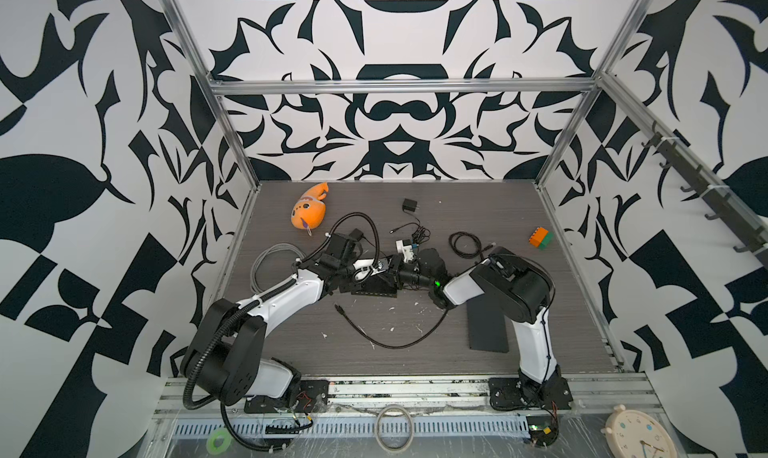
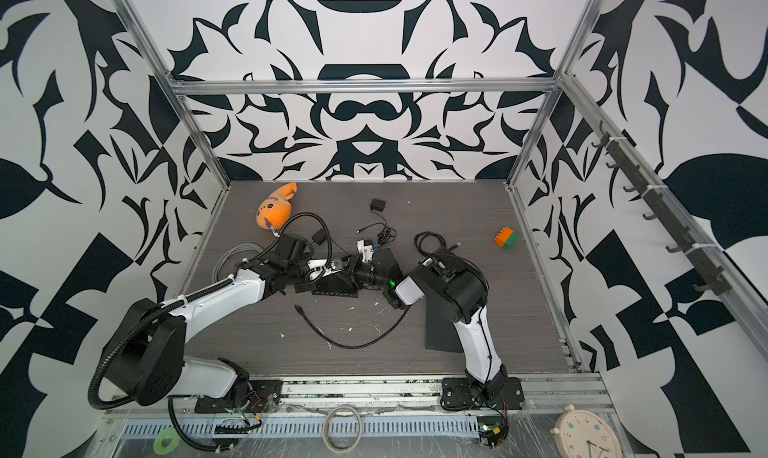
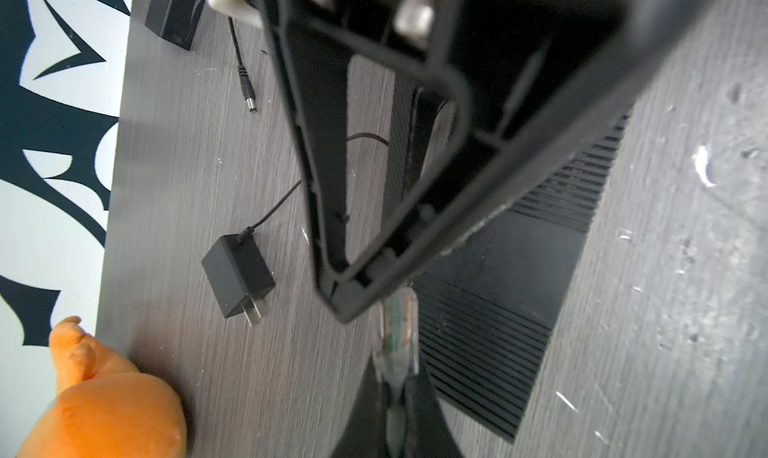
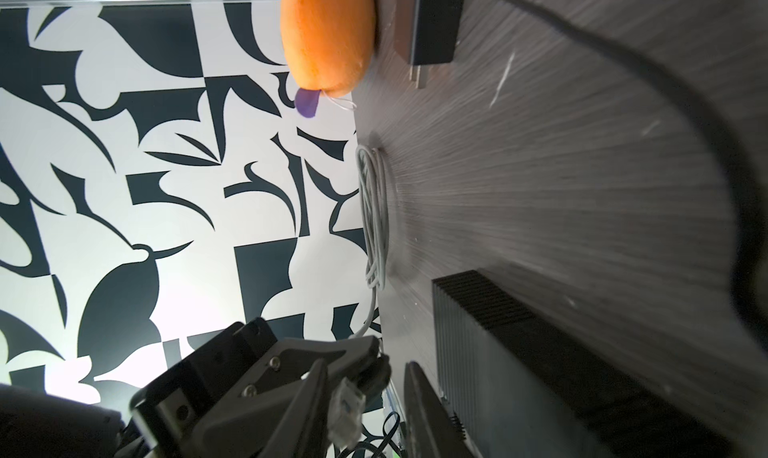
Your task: Insert the plug into the switch port
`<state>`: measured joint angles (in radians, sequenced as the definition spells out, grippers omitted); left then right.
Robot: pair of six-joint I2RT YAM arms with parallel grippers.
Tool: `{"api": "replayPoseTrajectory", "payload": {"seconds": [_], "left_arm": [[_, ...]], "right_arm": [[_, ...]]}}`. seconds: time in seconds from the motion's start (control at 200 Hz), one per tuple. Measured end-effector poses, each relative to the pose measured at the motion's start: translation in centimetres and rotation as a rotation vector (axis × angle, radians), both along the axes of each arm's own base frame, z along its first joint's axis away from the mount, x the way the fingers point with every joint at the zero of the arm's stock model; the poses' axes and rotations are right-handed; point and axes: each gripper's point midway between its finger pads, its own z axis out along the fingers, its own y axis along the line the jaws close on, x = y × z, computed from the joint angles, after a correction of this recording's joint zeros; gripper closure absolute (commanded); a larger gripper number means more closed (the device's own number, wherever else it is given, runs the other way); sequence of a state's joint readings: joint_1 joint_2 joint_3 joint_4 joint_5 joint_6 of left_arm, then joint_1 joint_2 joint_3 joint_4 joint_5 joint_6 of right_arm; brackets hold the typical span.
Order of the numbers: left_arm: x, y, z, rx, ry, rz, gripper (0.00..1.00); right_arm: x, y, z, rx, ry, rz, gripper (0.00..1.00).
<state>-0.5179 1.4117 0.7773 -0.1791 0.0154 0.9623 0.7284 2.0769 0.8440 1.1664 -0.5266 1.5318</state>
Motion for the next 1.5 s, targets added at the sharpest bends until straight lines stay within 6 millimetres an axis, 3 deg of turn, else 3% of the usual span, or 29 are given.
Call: {"api": "replayPoseTrajectory", "payload": {"seconds": [0.325,0.7,0.775,0.865,0.925,1.21,1.5], "left_arm": [[0.1,0.0,0.3,-0.002,-0.011,0.003,0.93],[0.3,0.1,0.3,0.001,-0.019,0.008,0.93],[0.3,0.1,0.3,0.001,-0.019,0.009,0.87],[0.3,0.1,0.3,-0.008,-0.011,0.022,0.73],[0.2,0.2,0.3,-0.016,-0.002,0.027,0.70],[-0.5,1.3,0.5,-0.098,0.132,0.051,0.70],[-1.2,0.8,0.9,-0.178,0.203,0.042,0.74]], "right_arm": [[-0.5,0.5,0.8,0.011,-0.018,0.017,0.72],[-1.1,1.0,0.7,0.001,-0.021,0.042,0.92],[-1.1,1.0,0.7,0.000,-0.024,0.043,0.94],[-1.1,1.0,0.6,-0.006,-0.028,0.048,0.95],[-1.2,1.0,0.5,-0.015,-0.031,0.053,0.95],[-1.5,0.9,2.3,-0.018,-0.089,0.076,0.96],[-1.8,0.8,1.8,-0.045,-0.097,0.094,0.97]]}}
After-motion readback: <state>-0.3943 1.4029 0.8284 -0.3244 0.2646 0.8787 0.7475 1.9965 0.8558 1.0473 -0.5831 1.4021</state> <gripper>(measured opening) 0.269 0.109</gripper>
